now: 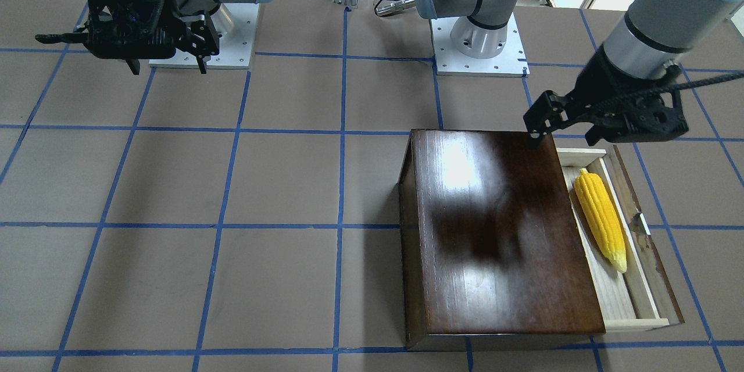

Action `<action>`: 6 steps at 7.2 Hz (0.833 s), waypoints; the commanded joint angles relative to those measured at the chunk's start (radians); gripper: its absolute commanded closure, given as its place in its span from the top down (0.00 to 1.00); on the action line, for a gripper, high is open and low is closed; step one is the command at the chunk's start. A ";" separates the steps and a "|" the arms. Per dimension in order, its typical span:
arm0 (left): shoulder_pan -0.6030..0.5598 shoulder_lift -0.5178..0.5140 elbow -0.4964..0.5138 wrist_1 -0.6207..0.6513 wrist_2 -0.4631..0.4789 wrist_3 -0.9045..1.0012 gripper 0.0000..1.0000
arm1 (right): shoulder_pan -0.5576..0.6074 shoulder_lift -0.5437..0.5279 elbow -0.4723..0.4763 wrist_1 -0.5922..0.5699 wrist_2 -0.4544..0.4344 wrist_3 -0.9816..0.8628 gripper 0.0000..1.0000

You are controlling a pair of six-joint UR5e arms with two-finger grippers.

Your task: Open drawer and put corn inside

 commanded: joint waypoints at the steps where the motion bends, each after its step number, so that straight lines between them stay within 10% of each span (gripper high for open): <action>1: -0.119 0.025 -0.008 -0.021 0.007 -0.080 1.00 | 0.000 0.000 0.000 0.000 0.000 0.000 1.00; 6: -0.152 0.038 -0.013 -0.019 0.004 -0.085 1.00 | 0.000 -0.001 0.000 0.000 -0.001 0.000 1.00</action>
